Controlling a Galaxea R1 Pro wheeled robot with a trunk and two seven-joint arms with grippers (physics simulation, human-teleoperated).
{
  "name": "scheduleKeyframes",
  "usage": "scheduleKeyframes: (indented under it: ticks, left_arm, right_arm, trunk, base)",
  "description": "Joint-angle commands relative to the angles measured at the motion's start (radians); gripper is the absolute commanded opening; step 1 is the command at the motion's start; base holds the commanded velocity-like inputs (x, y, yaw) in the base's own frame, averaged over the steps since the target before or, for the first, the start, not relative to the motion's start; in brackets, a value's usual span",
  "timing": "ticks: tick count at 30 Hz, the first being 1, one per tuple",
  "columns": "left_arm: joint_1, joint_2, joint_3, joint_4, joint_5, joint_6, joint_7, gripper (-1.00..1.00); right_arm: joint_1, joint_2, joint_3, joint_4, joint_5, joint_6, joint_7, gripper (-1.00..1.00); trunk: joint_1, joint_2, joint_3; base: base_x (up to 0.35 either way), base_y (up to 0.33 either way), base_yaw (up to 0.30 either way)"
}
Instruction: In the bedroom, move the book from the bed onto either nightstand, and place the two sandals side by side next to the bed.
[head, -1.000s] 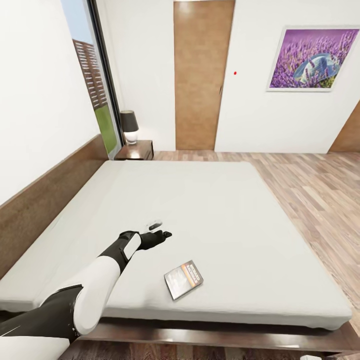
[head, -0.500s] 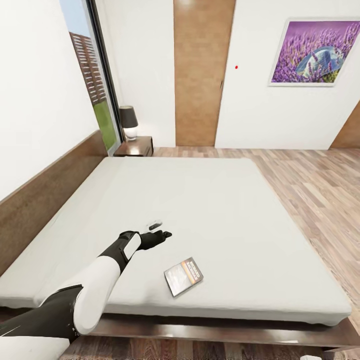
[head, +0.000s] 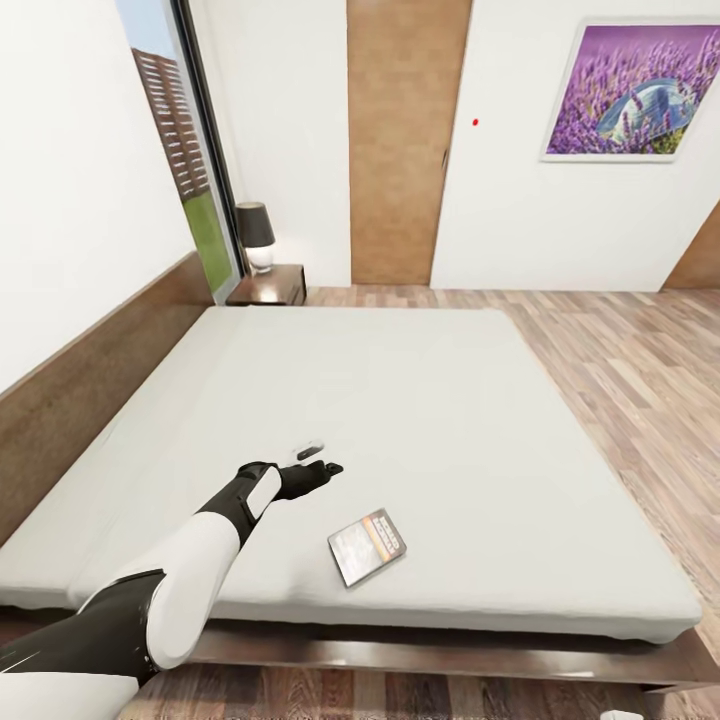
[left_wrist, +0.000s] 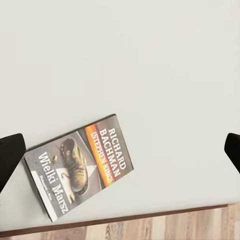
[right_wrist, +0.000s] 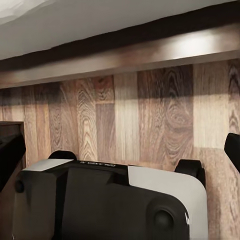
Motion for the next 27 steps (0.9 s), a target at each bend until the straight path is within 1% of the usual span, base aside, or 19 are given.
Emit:
scheduleKeyframes:
  ticks: [1, 10, 17, 27]
  left_arm:
    - [0.000, 0.000, 0.004, -0.002, 0.007, 0.008, 0.001, 1.00]
    - [0.002, 0.002, 0.005, -0.002, 0.007, -0.022, -0.001, 1.00]
    - [0.003, 0.002, 0.005, -0.002, 0.007, -0.025, -0.001, 1.00]
    - [0.003, 0.002, 0.004, -0.002, 0.007, -0.025, -0.002, 1.00]
  right_arm:
    - [-0.002, 0.000, 0.003, 0.005, -0.008, -0.004, 0.004, 1.00]
    - [-0.002, 0.000, 0.004, 0.005, -0.008, -0.004, 0.005, 1.00]
    - [-0.002, 0.000, 0.004, 0.005, -0.008, -0.004, 0.005, 1.00]
    - [-0.002, 0.000, 0.004, 0.005, -0.008, -0.004, 0.005, 1.00]
  trunk:
    - [0.000, -0.001, -0.003]
    - [0.000, -0.001, -0.017]
    - [0.000, -0.001, -0.028]
    - [0.000, -0.001, -0.044]
  base:
    - [0.000, -0.018, 0.000]
    - [0.000, -0.037, 0.000]
    - [0.002, -0.005, 0.000]
    - [0.060, -0.067, 0.000]
